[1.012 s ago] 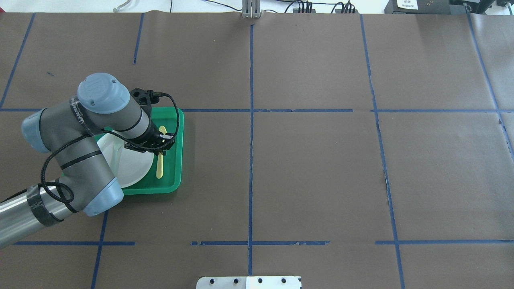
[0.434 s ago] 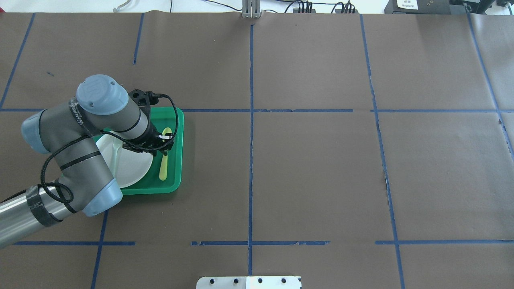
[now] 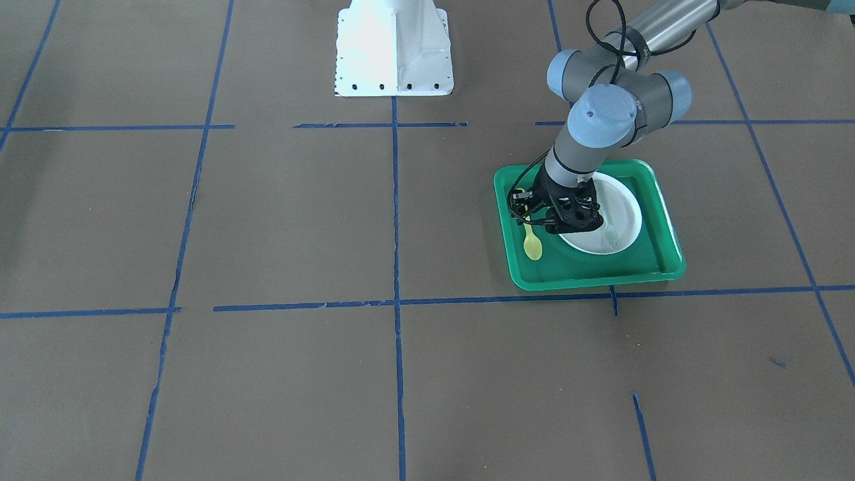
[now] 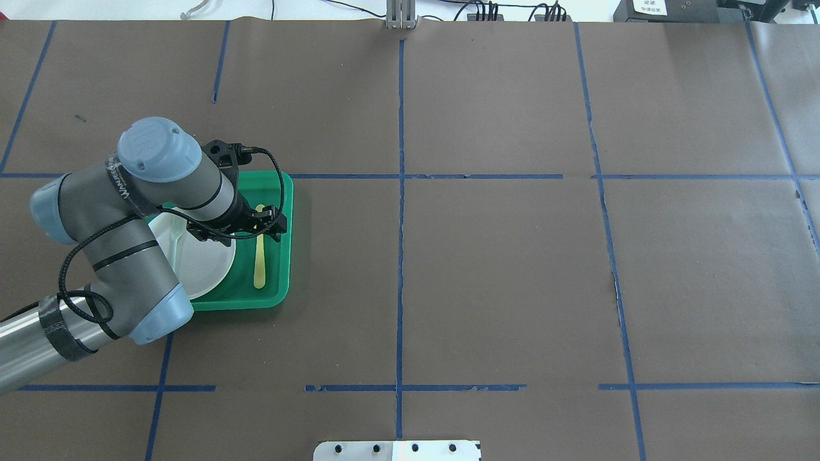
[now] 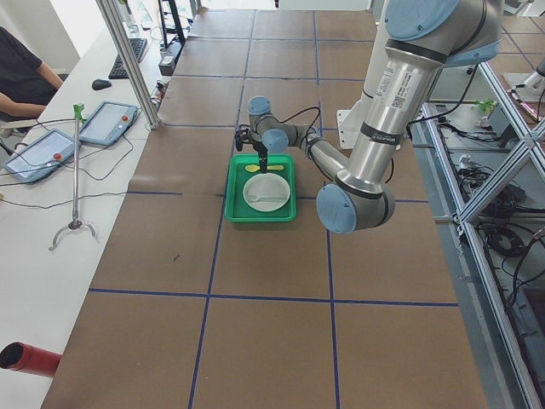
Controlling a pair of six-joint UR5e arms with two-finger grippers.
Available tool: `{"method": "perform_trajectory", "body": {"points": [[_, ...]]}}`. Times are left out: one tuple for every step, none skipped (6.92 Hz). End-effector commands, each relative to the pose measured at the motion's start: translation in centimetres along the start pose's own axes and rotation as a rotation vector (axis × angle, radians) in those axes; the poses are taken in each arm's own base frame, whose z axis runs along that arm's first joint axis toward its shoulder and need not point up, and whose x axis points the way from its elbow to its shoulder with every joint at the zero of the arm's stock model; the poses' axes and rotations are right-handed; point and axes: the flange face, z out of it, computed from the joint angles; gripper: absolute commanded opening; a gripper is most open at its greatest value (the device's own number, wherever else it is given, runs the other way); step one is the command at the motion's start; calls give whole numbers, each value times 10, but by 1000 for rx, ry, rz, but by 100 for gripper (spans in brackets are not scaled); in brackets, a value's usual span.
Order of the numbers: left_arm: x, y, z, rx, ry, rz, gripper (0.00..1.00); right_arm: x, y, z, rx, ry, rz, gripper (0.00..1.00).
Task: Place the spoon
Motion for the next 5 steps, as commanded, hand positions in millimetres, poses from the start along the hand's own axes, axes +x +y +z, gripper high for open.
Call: {"method": "perform_trajectory", "body": {"points": [[-1, -15, -49, 54, 40, 28, 100, 0, 0, 0, 0, 0, 0, 100], [-5, -26, -83, 95, 53, 55, 100, 0, 0, 0, 0, 0, 0, 100], [-16, -37, -116, 127, 33, 90, 100, 0, 0, 0, 1, 0, -1, 100], [-36, -55, -162, 179, 13, 147, 100, 0, 0, 0, 0, 0, 0, 100], [-75, -76, -216, 233, 1, 166, 100, 0, 0, 0, 0, 0, 0, 100]]}}
